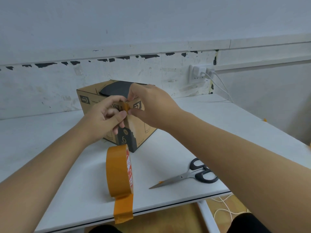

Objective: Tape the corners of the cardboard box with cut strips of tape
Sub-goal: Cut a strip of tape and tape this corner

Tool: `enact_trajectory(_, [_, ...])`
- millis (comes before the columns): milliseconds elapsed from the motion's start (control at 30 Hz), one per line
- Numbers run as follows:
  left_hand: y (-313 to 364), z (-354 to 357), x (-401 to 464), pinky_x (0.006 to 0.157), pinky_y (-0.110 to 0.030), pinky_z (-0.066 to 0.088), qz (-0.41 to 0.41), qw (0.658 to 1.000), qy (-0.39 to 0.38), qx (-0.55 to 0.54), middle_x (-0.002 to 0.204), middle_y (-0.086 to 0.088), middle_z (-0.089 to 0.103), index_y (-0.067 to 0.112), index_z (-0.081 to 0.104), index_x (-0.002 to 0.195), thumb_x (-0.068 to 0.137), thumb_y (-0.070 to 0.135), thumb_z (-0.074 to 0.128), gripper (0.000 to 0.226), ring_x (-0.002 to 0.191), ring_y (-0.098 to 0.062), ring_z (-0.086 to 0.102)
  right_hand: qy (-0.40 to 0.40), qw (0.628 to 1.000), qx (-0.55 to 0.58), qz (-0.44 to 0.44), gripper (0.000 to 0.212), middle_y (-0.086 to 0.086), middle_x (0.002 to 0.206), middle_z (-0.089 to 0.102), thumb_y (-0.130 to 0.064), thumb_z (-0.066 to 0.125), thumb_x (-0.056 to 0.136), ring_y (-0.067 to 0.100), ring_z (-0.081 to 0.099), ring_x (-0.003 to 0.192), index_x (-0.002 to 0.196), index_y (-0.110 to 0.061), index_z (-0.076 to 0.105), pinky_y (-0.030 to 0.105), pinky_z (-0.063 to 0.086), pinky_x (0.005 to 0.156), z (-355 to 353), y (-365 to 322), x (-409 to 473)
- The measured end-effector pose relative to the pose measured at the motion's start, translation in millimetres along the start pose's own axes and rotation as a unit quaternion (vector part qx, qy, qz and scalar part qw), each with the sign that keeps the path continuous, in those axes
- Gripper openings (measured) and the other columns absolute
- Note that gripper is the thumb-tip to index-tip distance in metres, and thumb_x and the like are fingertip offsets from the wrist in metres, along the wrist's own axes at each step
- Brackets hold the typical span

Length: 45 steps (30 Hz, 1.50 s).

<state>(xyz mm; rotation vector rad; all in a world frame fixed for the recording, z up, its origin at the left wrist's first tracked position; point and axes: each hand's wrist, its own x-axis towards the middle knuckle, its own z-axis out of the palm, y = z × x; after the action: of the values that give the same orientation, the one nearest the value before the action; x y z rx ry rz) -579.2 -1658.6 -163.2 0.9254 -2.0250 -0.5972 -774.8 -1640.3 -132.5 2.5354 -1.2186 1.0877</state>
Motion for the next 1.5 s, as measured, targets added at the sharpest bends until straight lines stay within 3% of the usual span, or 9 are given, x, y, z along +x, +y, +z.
enact_trajectory(367, [7.0,1.7,1.2,0.055,-0.022,0.054,-0.023,1.000,0.012,0.011,0.066,0.000,0.070,0.045,0.053,0.106,0.086,0.034,0.057,0.024,0.049,-0.015,0.060,0.021,1.000,0.015,0.018,0.018,-0.004,0.096,0.066,-0.024,0.065,0.086,0.017,0.056,0.090,0.101,-0.018,0.058,0.038,0.051,0.074,4.8,-2.5,-0.9])
enact_trajectory(500, [12.0,-0.7,-0.1,0.048,-0.011,0.045,-0.034,0.999,0.000,-0.006,0.067,-0.001,0.070,0.039,0.056,0.106,0.094,0.025,0.052,0.019,0.047,-0.012,0.059,0.004,0.999,0.024,0.024,0.016,-0.007,0.095,0.067,-0.027,0.066,0.086,0.014,0.059,0.088,0.099,-0.019,0.060,0.035,0.052,0.075,1.7,0.2,1.8])
enact_trajectory(667, [16.4,4.7,5.3,0.045,-0.016,0.046,-0.038,0.998,0.028,-0.031,0.058,0.001,0.068,0.028,0.057,0.100,0.089,0.032,0.050,0.014,0.042,-0.012,0.057,0.001,0.999,0.035,0.040,0.014,-0.007,0.092,0.069,-0.027,0.066,0.086,0.013,0.059,0.086,0.096,-0.019,0.062,0.034,0.052,0.074,0.5,-0.8,5.6])
enact_trajectory(800, [18.2,0.5,6.3,0.043,-0.013,0.043,-0.049,0.998,0.015,-0.037,0.057,0.001,0.069,0.028,0.058,0.098,0.094,0.023,0.050,0.010,0.041,-0.010,0.057,-0.012,0.998,0.041,0.050,0.012,-0.010,0.094,0.068,-0.027,0.066,0.087,0.011,0.061,0.090,0.096,-0.020,0.063,0.026,0.046,0.073,-2.5,0.0,7.3])
enact_trajectory(967, [19.9,5.1,4.4,0.040,-0.011,0.040,-0.051,0.995,0.029,-0.083,0.060,-0.004,0.070,0.022,0.060,0.099,0.090,0.036,0.048,0.020,0.041,-0.011,0.058,-0.025,0.996,0.060,0.059,0.008,-0.013,0.095,0.068,-0.026,0.064,0.089,0.007,0.062,0.093,0.094,-0.021,0.065,0.024,0.049,0.079,-6.1,0.8,7.6])
enact_trajectory(1067, [19.8,5.4,6.6,0.039,-0.010,0.038,-0.047,0.995,0.037,-0.077,0.058,-0.004,0.069,0.022,0.060,0.096,0.089,0.037,0.049,0.020,0.040,-0.011,0.058,-0.014,0.996,0.052,0.067,0.009,-0.013,0.094,0.069,-0.028,0.064,0.088,0.007,0.063,0.091,0.093,-0.021,0.065,0.027,0.051,0.078,-2.9,-0.6,8.4])
enact_trajectory(1233, [15.2,1.9,2.3,0.043,-0.011,0.041,-0.038,0.996,0.013,-0.082,0.065,-0.005,0.071,0.025,0.059,0.105,0.093,0.029,0.050,0.016,0.045,-0.012,0.059,-0.015,0.996,0.059,0.058,0.010,-0.013,0.095,0.070,-0.030,0.063,0.088,0.006,0.064,0.093,0.094,-0.023,0.066,0.021,0.048,0.077,-4.5,2.2,6.1])
enact_trajectory(1333, [11.1,3.6,1.8,0.045,-0.011,0.041,-0.033,0.997,0.025,-0.068,0.063,-0.002,0.071,0.027,0.058,0.106,0.096,0.020,0.050,0.015,0.044,-0.011,0.059,-0.016,0.997,0.047,0.057,0.012,-0.010,0.096,0.070,-0.031,0.064,0.088,0.010,0.064,0.092,0.097,-0.023,0.064,0.029,0.052,0.079,-1.2,1.3,5.7])
enact_trajectory(1500, [10.5,-1.6,3.9,0.048,-0.012,0.044,-0.027,0.999,0.003,-0.034,0.067,-0.002,0.073,0.036,0.057,0.102,0.095,0.026,0.052,0.013,0.045,-0.011,0.060,-0.017,0.998,0.041,0.053,0.017,-0.012,0.097,0.069,-0.030,0.068,0.083,0.010,0.063,0.092,0.098,-0.024,0.062,0.032,0.053,0.078,-0.9,2.9,4.3])
